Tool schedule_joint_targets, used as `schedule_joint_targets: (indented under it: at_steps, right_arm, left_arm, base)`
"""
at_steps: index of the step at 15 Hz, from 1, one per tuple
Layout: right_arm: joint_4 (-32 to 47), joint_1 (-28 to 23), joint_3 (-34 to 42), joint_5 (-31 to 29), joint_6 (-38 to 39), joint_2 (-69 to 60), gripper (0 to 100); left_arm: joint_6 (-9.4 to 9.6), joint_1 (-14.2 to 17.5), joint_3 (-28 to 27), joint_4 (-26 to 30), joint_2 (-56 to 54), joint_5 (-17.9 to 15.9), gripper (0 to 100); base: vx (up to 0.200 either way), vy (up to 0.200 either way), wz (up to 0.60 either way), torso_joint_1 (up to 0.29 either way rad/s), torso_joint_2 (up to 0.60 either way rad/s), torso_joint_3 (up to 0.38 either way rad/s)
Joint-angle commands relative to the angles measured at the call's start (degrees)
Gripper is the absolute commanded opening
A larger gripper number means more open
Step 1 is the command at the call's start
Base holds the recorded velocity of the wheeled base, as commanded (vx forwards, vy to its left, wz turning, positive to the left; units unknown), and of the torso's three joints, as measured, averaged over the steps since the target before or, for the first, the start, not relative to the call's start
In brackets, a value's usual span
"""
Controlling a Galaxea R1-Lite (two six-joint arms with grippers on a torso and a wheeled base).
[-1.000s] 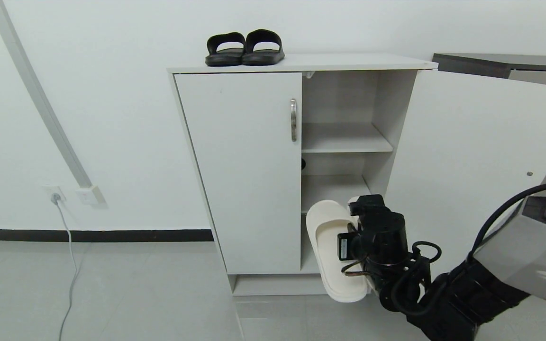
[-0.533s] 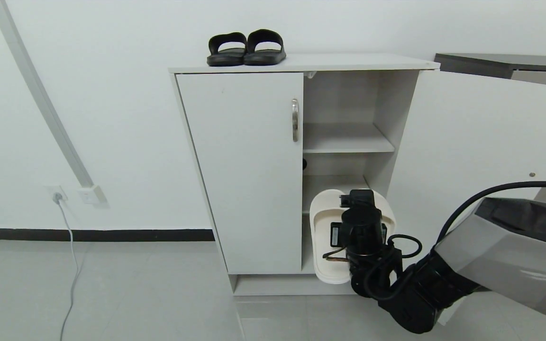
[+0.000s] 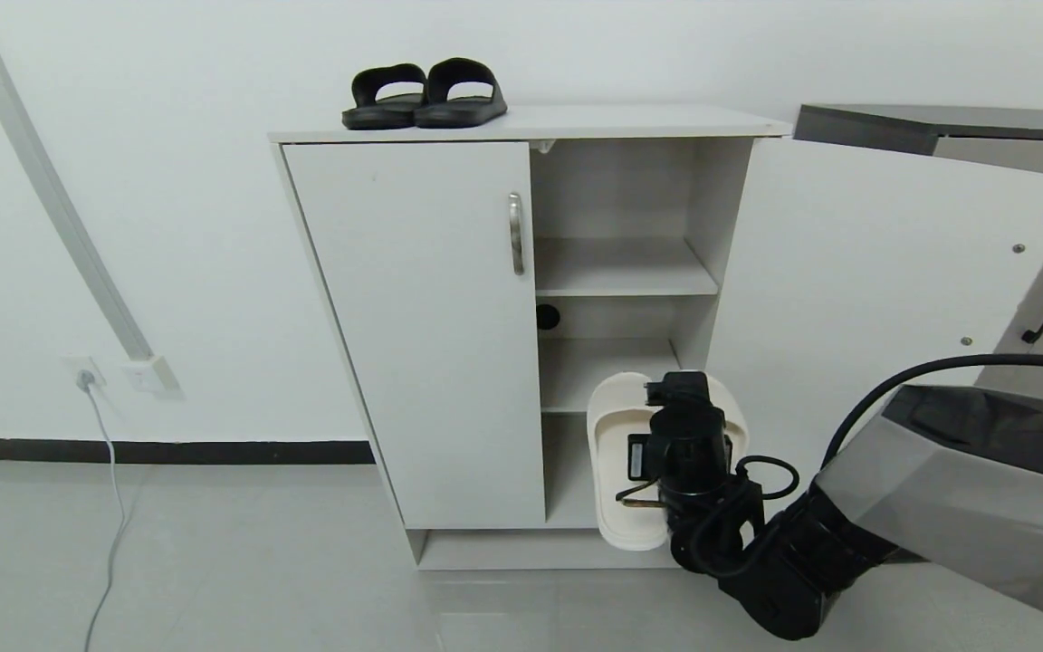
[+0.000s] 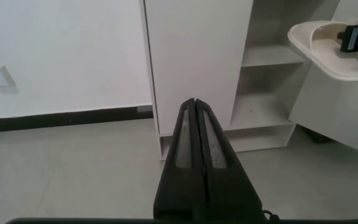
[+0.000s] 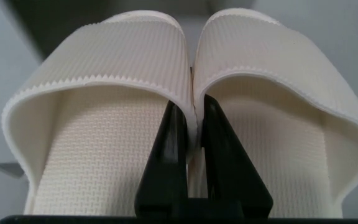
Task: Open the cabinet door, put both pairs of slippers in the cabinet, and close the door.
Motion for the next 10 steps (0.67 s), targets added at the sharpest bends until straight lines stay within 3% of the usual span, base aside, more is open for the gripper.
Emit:
schedule_joint_targets:
  at_steps: [1, 10]
  right_arm:
    - [-1.5, 0.6, 1.6, 3.3, 0.0, 0.6, 0]
    - [-2.0, 1.0, 1.2, 4.4, -0.1, 2.0, 0]
  left_arm:
    - [-0.09, 0.1, 0.0, 0.0, 0.1, 0.0, 0]
    - [-0.09, 0.1, 0.0, 0.0, 0.1, 0.0, 0]
  base:
    - [0.0, 0.0, 0.0, 0.0, 0.0, 0.0]
    - [0.0, 0.0, 0.0, 0.0, 0.0, 0.0]
